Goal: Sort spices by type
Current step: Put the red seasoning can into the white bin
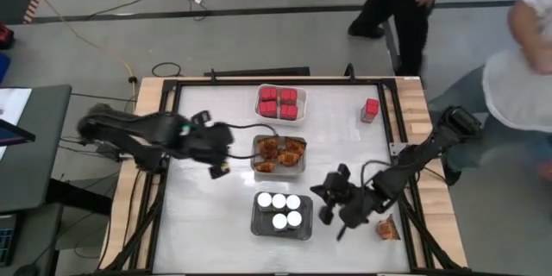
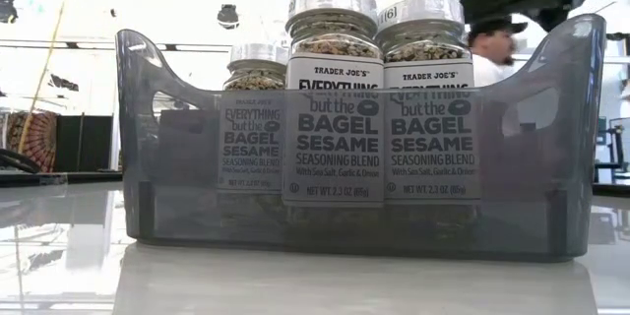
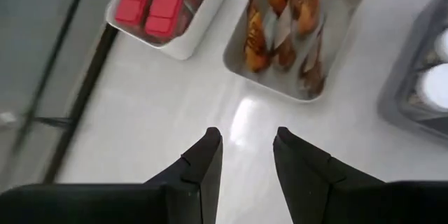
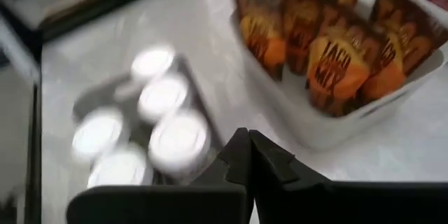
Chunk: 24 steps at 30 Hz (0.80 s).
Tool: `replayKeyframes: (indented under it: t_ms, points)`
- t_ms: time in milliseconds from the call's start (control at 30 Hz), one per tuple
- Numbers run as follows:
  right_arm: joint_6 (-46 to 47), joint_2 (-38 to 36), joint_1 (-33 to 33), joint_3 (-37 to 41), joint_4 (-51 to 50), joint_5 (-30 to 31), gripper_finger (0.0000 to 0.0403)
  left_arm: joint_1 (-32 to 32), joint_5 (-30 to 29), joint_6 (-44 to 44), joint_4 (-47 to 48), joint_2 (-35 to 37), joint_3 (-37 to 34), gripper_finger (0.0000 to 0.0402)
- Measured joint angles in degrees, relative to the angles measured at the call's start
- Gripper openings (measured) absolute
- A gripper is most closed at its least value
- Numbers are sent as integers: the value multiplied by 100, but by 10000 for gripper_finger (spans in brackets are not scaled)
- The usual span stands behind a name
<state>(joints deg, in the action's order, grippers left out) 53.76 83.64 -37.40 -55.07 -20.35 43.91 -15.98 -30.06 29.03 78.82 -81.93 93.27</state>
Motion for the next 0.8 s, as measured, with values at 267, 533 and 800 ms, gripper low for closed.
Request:
replayKeyframes:
  t_ms: [267,533,800]
  points:
    - [91,-2,978,-154,343,-286,84,-287,766,-625,-2641,2476,-2936,115]
    - [-710,-11,1773,-773,90,-377,201,-288,1498,-1649,-4349,4245,-4938,114]
    - [-586,-6,2197,-852,212,-380,266,-287,1456,-1274,-4076,4777,-5542,114]
